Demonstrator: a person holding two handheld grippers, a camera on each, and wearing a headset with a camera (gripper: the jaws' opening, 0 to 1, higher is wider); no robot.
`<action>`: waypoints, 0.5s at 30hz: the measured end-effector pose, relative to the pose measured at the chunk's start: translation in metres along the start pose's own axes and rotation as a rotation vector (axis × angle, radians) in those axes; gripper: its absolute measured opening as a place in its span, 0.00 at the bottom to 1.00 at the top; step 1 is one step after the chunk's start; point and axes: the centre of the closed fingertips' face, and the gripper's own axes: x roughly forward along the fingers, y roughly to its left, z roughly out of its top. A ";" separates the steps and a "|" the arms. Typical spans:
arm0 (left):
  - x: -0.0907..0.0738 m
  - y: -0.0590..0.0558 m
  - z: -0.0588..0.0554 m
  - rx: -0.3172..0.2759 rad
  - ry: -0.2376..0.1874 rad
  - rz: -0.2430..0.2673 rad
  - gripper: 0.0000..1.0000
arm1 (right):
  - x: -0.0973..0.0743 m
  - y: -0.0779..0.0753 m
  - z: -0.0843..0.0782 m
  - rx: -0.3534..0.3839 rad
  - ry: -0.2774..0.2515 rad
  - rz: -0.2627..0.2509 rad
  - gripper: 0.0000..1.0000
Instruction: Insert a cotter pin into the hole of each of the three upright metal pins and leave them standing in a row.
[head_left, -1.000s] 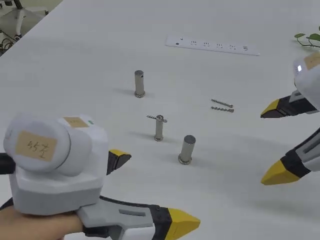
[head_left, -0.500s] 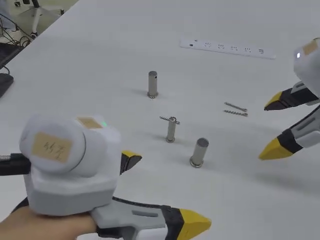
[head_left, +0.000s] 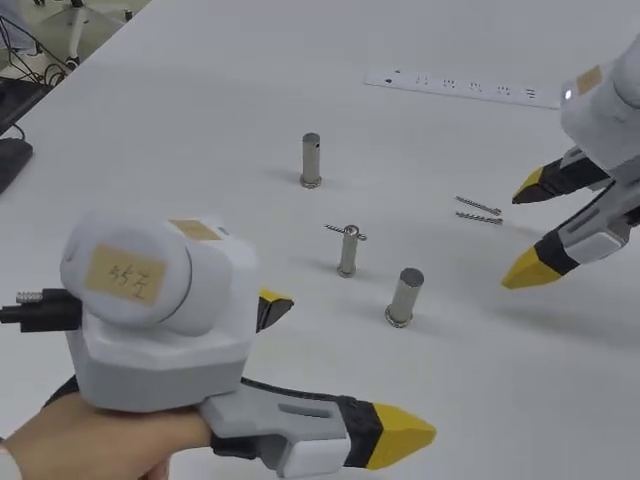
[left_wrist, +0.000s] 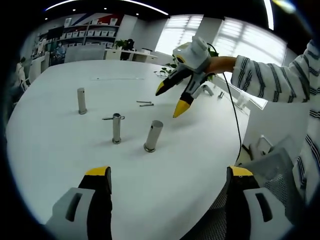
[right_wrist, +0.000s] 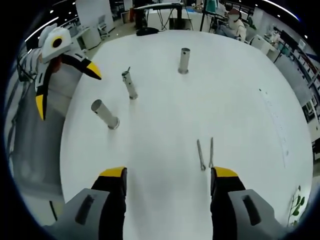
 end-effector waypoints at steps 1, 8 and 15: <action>0.000 0.000 0.000 -0.002 0.000 0.000 0.95 | 0.001 -0.001 0.000 0.002 0.001 0.000 0.69; 0.000 0.001 -0.003 -0.005 0.007 0.003 0.94 | 0.009 -0.004 0.001 -0.006 0.009 0.027 0.66; -0.001 0.004 -0.004 -0.016 0.012 0.010 0.93 | 0.015 -0.003 0.004 -0.030 0.005 0.054 0.62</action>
